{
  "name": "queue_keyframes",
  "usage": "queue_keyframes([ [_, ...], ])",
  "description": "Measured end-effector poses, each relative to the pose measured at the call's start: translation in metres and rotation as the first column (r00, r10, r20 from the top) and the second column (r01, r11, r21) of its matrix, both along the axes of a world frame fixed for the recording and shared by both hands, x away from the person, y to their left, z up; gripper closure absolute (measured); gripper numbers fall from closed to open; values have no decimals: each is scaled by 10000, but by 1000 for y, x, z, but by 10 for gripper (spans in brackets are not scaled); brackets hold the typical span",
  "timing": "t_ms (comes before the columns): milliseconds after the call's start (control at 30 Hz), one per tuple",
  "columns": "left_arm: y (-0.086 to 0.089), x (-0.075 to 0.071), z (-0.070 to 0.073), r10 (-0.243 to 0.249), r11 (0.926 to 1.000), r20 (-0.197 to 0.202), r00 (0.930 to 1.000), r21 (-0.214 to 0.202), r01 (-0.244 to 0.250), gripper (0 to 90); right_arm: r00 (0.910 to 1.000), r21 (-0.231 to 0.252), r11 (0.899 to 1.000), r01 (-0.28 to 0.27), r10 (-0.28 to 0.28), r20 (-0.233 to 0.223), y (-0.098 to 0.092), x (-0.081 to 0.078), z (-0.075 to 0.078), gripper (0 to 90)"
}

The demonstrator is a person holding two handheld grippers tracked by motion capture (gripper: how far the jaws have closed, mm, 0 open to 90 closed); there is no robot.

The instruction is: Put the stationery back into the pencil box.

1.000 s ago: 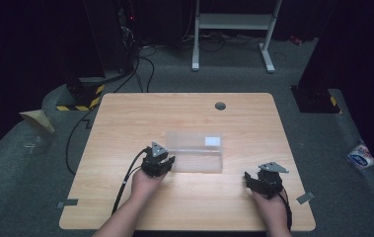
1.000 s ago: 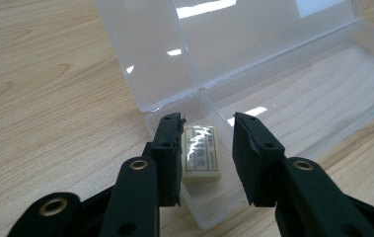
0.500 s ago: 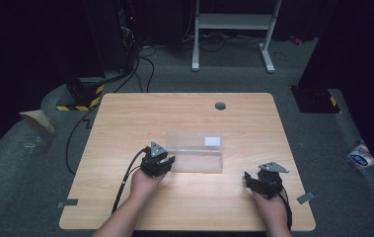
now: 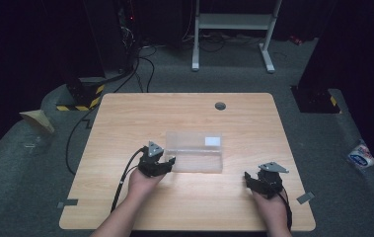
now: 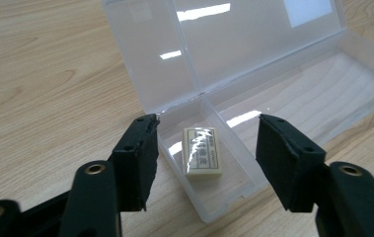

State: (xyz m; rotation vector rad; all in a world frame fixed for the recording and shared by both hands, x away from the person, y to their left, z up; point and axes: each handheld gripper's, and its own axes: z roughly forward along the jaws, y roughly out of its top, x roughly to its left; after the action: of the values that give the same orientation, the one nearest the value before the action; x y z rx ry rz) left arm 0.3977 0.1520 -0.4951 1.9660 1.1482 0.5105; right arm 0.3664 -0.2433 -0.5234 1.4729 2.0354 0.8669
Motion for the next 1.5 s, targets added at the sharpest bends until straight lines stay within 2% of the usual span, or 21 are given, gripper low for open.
queue_keyframes([
  [200,10,-1,3,-140,9992,-120,9998,-376,135,278,10000,4,10000,-5,5,-1,0,0,0,315],
  [333,15,-3,4,-76,9999,-134,9999,-115,74,159,10000,-1,10000,-7,7,2,0,0,0,315],
  [467,21,-5,4,-85,9999,-198,9998,83,86,81,10000,-23,10000,-24,24,18,0,0,0,315],
  [600,27,-6,3,-111,9999,-184,9998,52,112,49,10000,-40,10000,-15,15,10,0,0,0,316],
  [767,33,-7,1,-245,9997,-459,9986,-35,244,6,10000,-44,10000,-11,12,12,0,0,0,316],
  [800,34,-7,1,-250,9997,-398,9989,25,252,2,10000,-44,10000,-11,11,13,0,0,0,316],
  [1033,43,-10,2,-61,10000,-308,9995,-40,60,0,10000,-65,10000,-26,26,28,0,0,0,316],
  [1167,58,-13,-1,154,9999,-380,9992,-69,-157,1,10000,-63,10000,-6,6,44,0,0,0,318],
  [1333,79,-17,-10,380,9992,-721,9967,140,-371,2,10000,-66,10000,2,-1,42,0,0,0,317],
  [1500,106,-22,-21,767,9950,-1059,9914,723,-693,12,10000,-72,10000,9,-9,45,0,0,0,318],
])
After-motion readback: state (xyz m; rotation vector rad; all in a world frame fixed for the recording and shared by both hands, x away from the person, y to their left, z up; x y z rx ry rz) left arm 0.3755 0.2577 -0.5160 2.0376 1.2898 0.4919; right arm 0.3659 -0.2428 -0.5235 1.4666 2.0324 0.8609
